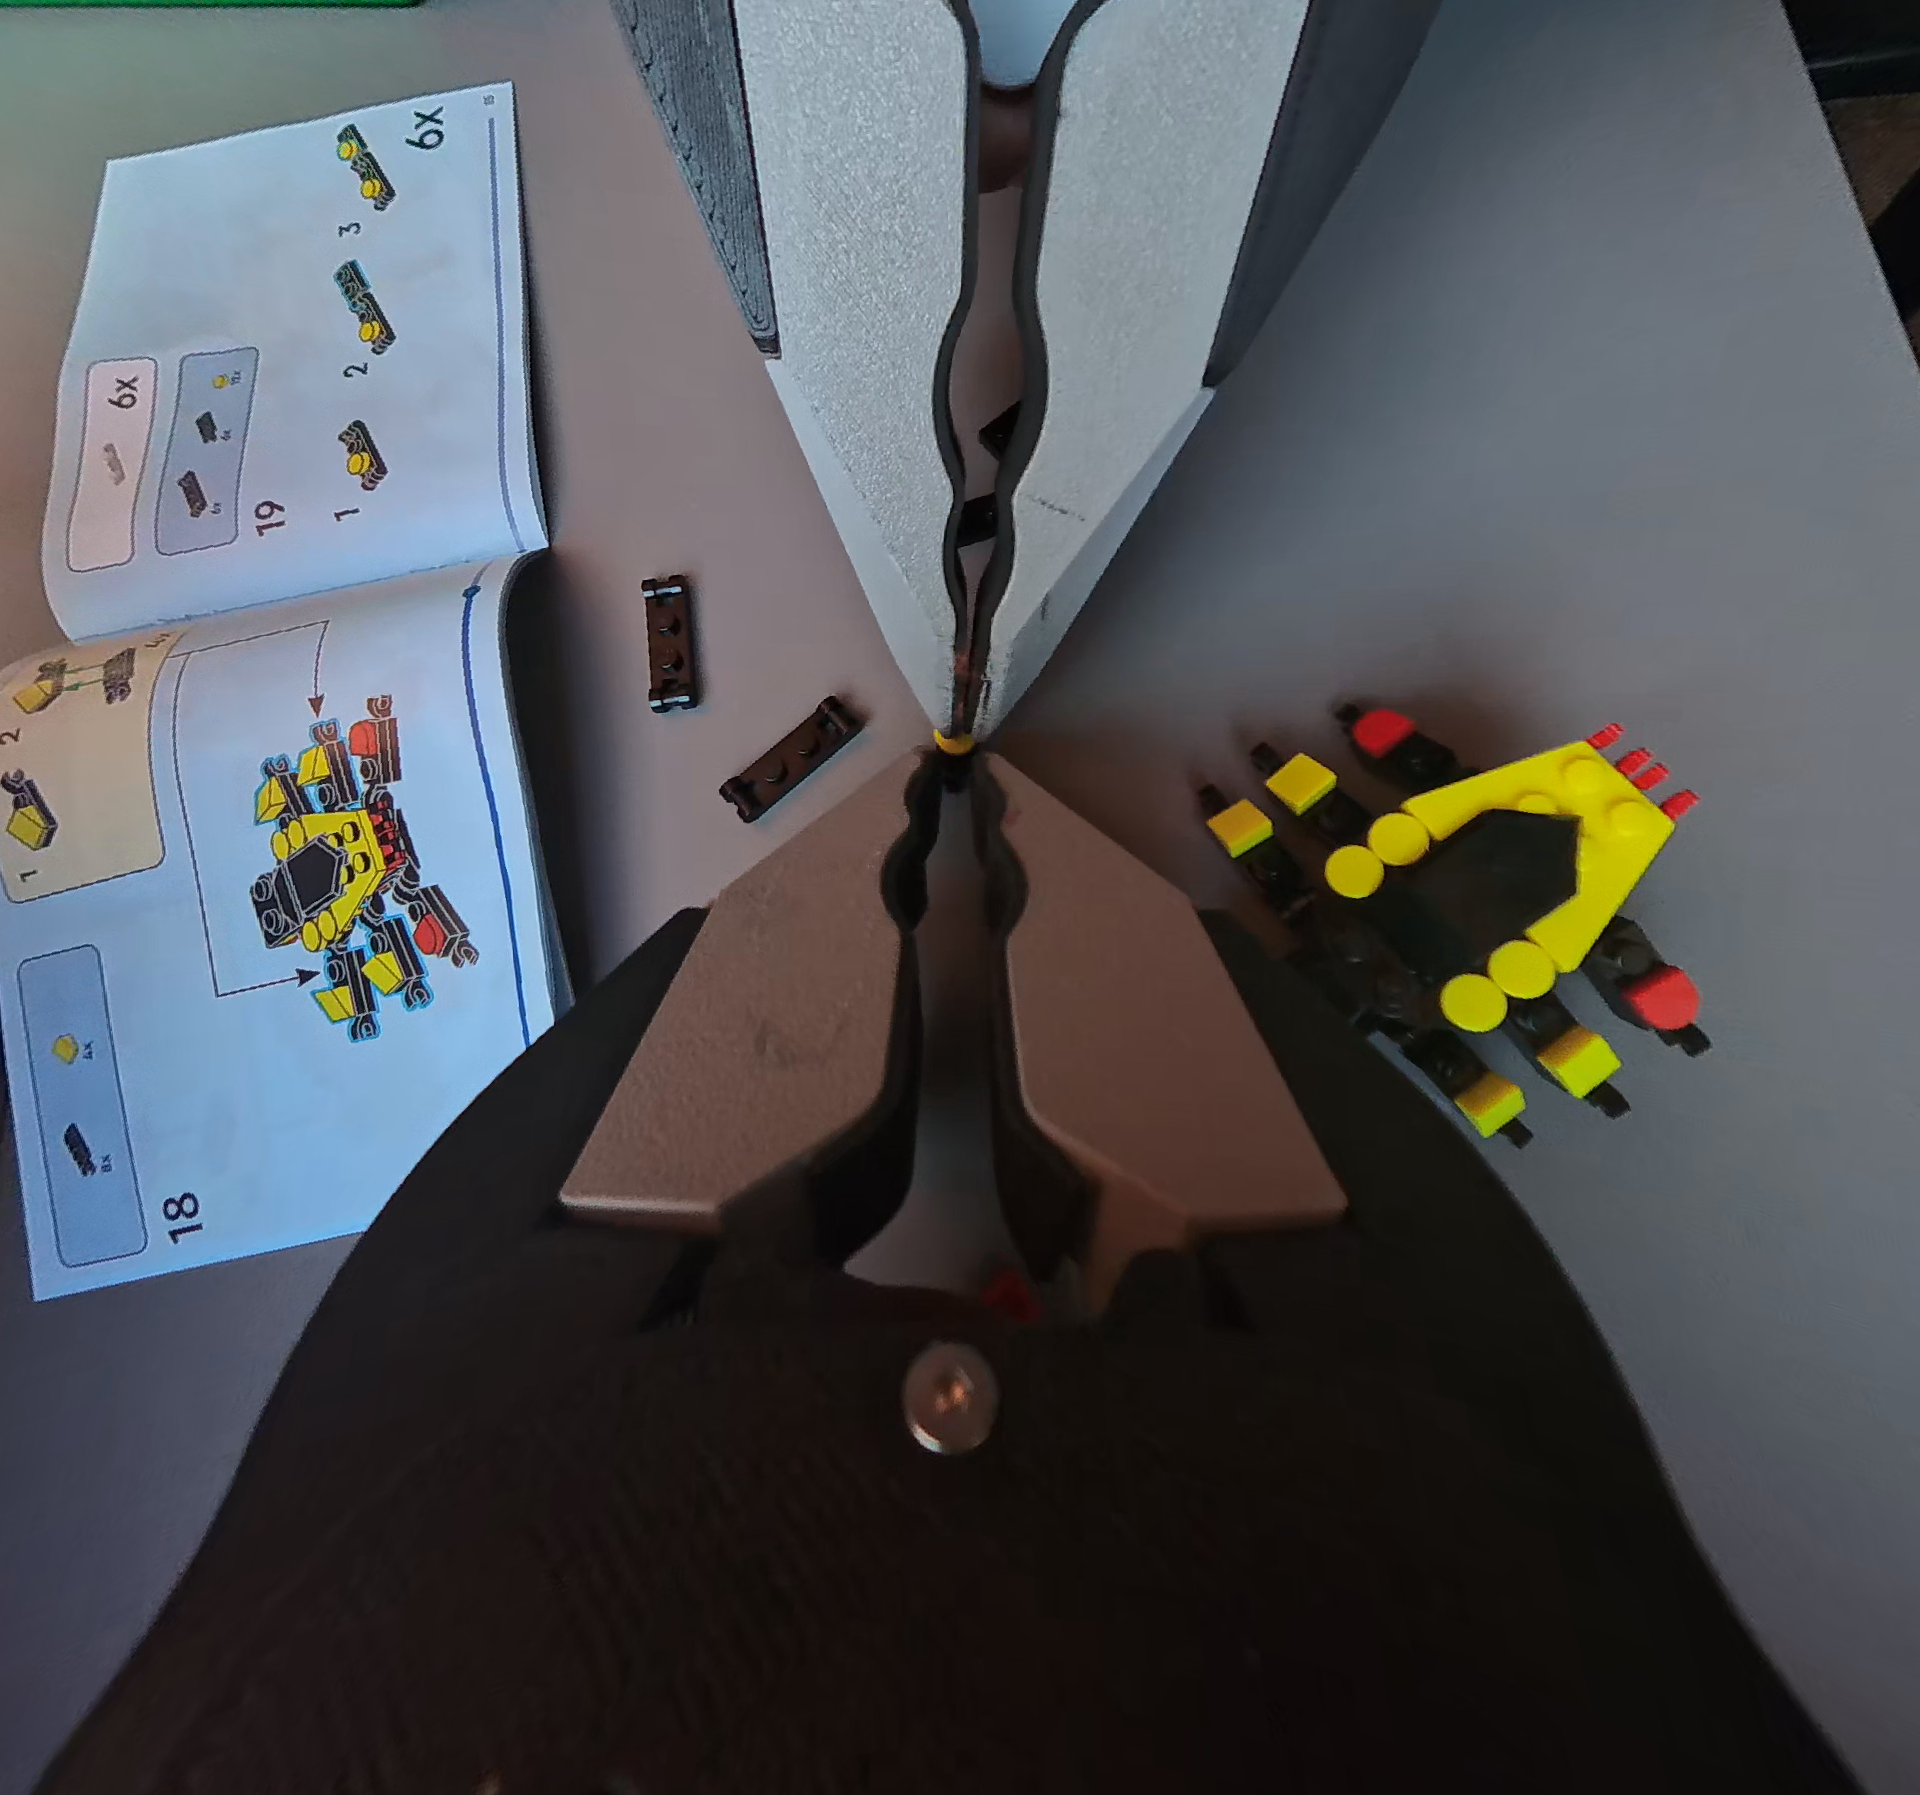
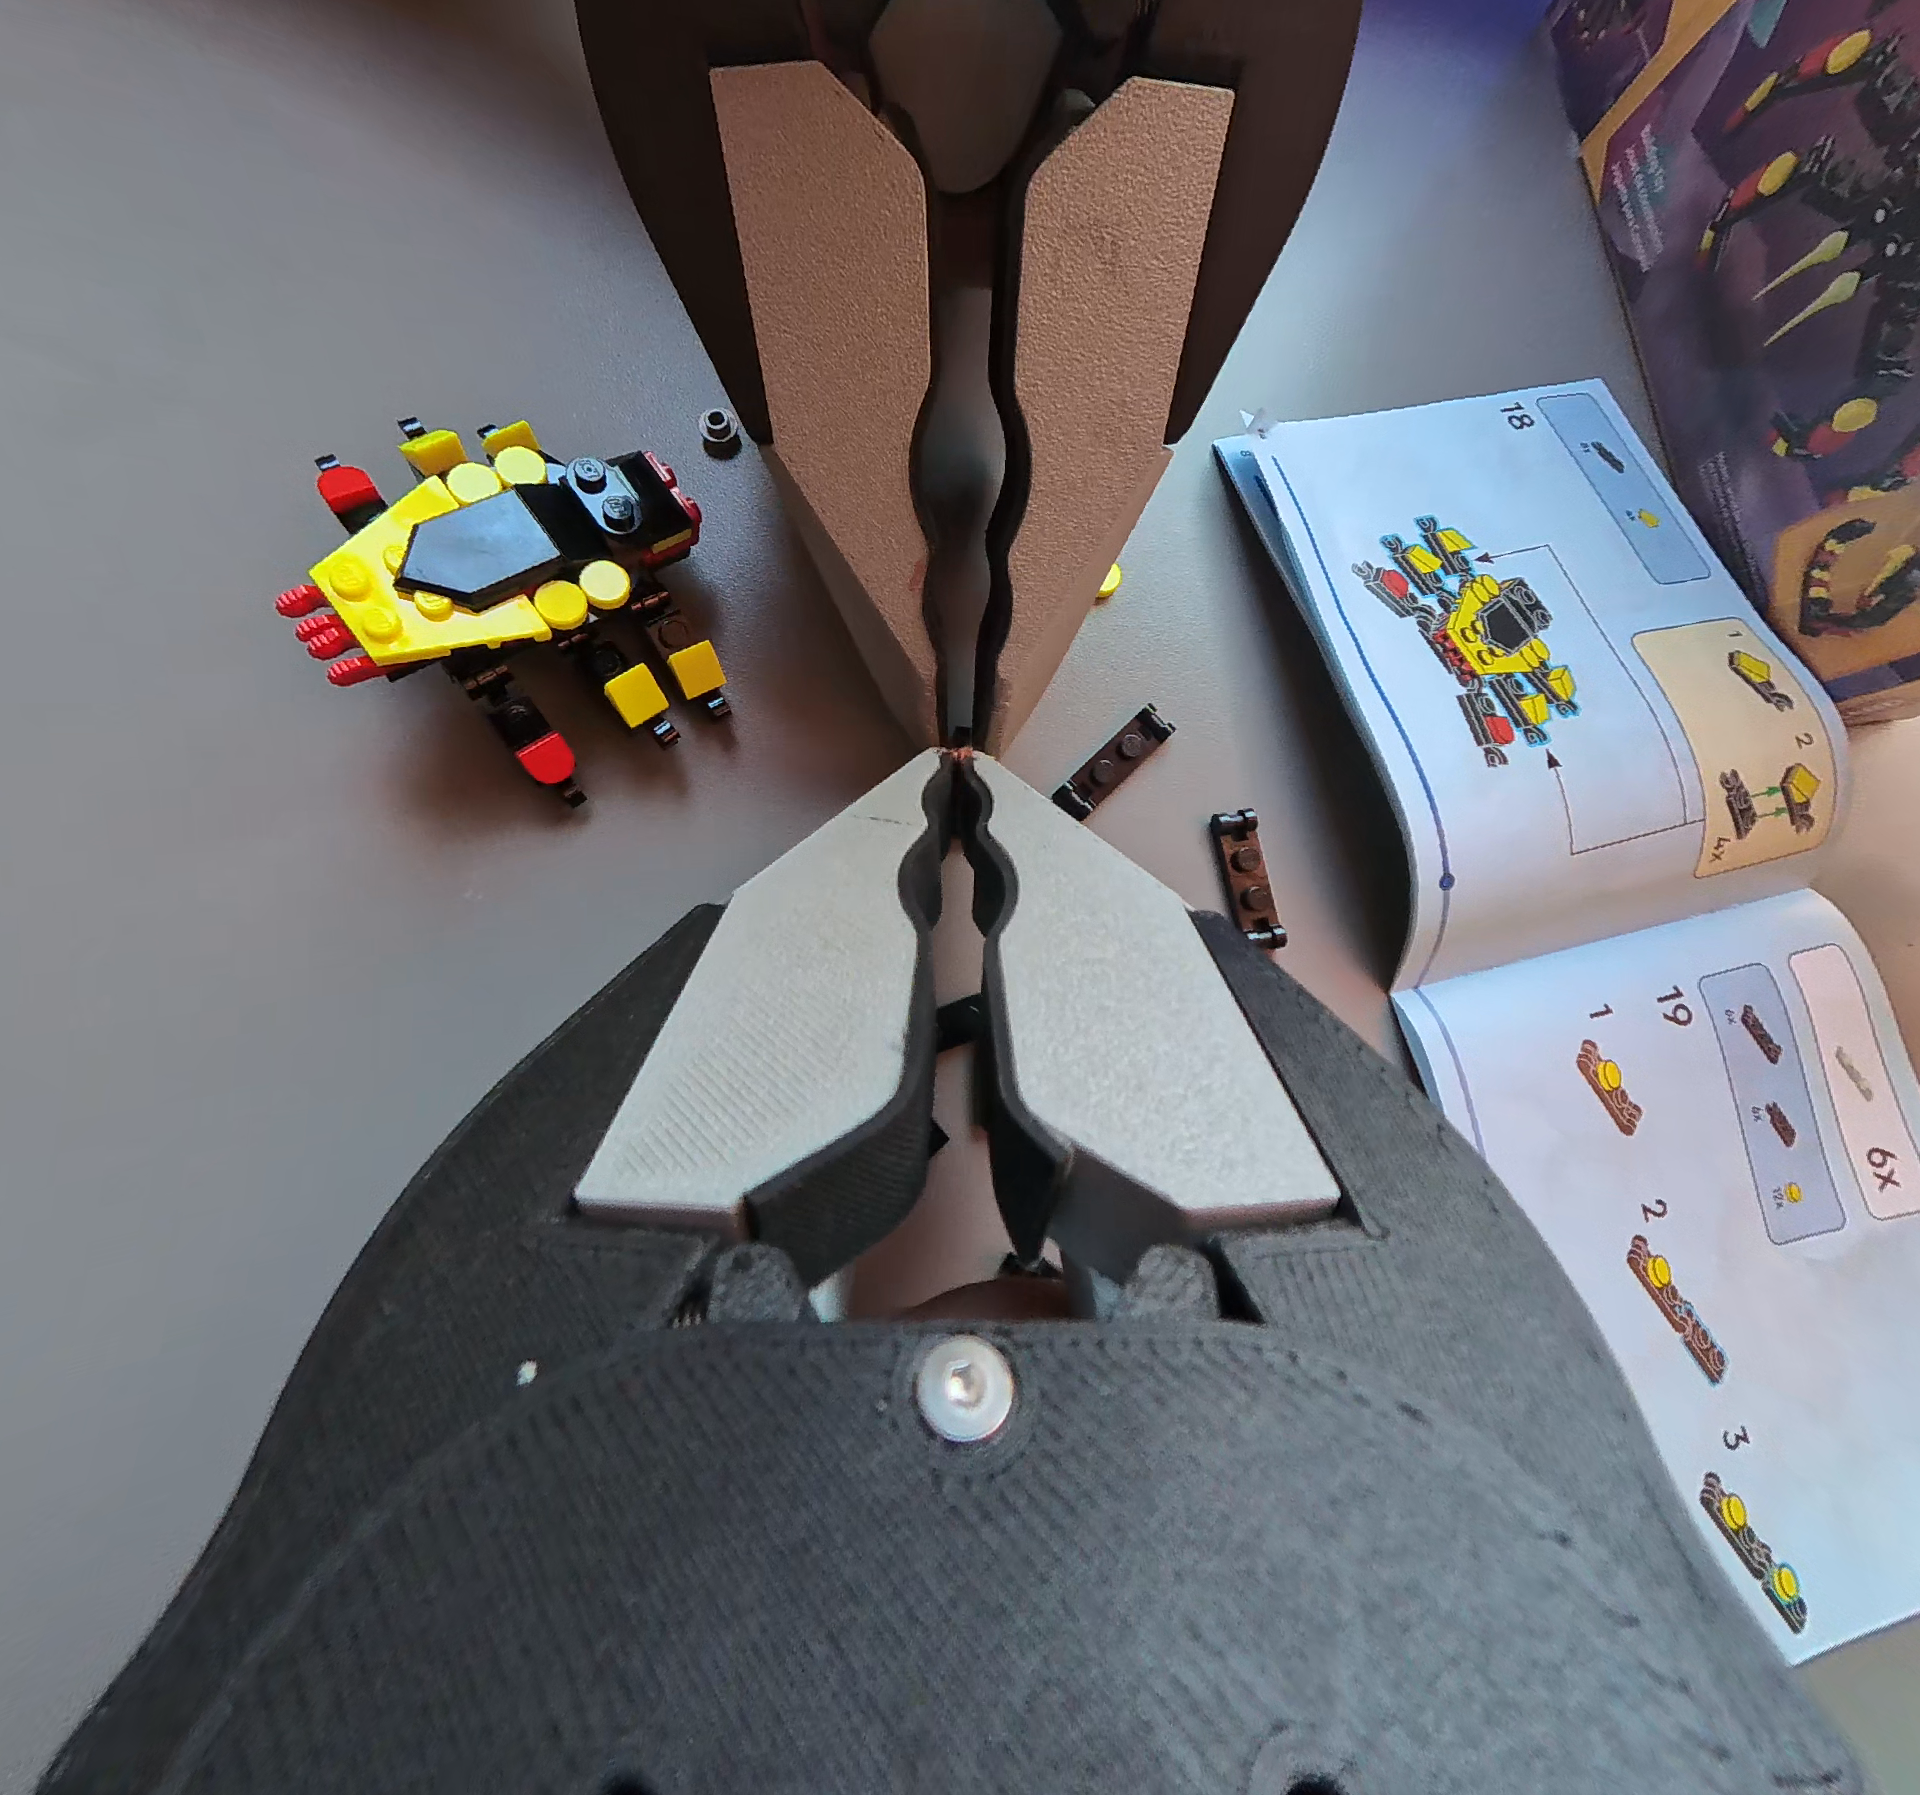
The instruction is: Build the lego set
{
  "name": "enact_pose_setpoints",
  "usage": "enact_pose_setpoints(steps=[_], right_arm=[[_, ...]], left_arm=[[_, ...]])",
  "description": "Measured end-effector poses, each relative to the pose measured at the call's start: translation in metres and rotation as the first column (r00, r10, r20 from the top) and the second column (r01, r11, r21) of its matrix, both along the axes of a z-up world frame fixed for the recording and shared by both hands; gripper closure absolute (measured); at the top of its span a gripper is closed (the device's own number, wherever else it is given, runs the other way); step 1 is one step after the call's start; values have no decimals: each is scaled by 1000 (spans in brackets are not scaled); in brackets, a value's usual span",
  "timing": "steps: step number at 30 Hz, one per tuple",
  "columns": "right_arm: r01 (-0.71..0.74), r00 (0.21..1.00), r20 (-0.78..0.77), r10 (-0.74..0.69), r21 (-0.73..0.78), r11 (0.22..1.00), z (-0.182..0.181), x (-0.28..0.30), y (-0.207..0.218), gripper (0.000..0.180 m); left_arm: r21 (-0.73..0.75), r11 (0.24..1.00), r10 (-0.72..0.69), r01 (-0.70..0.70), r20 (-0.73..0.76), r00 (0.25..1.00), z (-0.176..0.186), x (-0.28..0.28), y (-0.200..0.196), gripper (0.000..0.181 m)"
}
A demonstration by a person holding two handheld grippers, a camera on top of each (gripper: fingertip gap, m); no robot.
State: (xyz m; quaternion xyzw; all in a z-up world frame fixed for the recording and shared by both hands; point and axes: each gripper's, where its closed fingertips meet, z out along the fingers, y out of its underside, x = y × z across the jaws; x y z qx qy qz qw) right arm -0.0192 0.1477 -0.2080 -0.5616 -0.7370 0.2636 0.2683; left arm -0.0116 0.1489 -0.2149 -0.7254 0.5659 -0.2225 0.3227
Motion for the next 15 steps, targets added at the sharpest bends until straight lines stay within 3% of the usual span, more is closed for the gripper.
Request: enact_pose_setpoints(steps=[1,15], right_arm=[[0,1000,0,0,-2,1000,0,0,0,180],[-78,997,-29,76,-76,994,-3,0,-14,180]], left_arm=[[-1,1000,0,0,0,1000,0,0,0,178],[-2,1000,5,-5,1,1000,0,-1,2,180]])
